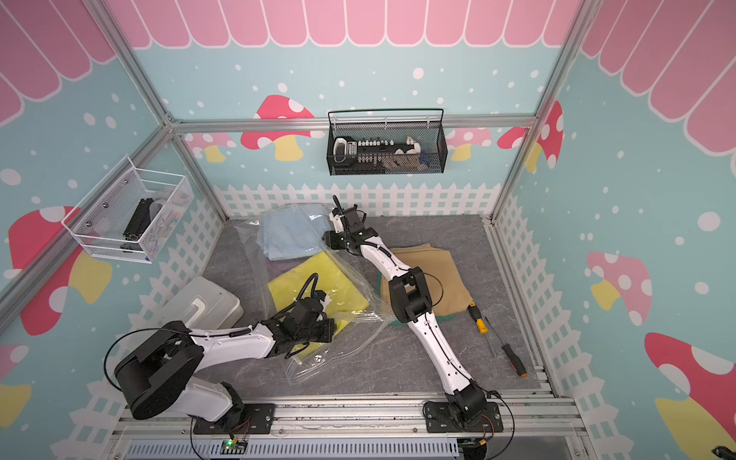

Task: Take the trousers out of the vacuum bag
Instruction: Adjust the vacuum bag at the center of the board.

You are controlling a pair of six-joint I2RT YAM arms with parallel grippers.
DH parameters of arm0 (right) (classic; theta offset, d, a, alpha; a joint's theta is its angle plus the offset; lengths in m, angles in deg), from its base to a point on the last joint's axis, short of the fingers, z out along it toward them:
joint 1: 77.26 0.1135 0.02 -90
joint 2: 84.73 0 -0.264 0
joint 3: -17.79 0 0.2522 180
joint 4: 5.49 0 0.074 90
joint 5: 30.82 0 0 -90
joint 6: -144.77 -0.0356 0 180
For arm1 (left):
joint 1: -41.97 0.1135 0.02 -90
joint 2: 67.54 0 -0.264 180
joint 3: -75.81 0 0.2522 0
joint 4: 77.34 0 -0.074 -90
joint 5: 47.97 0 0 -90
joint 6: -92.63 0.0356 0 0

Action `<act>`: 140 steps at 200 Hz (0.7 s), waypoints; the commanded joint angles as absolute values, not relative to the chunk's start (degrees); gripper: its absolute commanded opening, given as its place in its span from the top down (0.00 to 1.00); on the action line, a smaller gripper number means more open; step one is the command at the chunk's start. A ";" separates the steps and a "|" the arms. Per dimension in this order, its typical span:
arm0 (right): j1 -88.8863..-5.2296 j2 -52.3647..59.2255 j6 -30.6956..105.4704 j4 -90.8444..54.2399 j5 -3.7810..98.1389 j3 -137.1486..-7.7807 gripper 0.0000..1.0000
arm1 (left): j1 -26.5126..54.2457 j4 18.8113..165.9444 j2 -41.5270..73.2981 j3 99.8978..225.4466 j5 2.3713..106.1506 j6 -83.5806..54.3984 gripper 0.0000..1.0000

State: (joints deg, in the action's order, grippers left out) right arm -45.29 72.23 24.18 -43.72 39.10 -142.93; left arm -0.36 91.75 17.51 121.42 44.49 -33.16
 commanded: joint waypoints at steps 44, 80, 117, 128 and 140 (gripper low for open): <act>-43.19 52.29 30.02 -36.59 50.26 -121.62 0.40 | 0.72 86.27 12.82 121.84 42.12 -31.56 1.00; -43.77 44.81 32.58 -35.47 53.47 -112.71 0.39 | 0.74 84.32 10.01 122.38 41.86 -31.21 1.00; -43.74 34.76 35.23 -33.31 56.38 -100.12 0.38 | 0.74 81.17 7.70 123.45 41.40 -30.51 1.00; -43.77 30.73 35.43 -32.67 56.62 -95.96 0.38 | 0.74 81.06 6.95 123.24 41.39 -30.32 1.00; -43.77 26.71 35.09 -32.23 56.39 -91.57 0.37 | 0.74 80.58 6.46 123.32 40.89 -30.25 1.00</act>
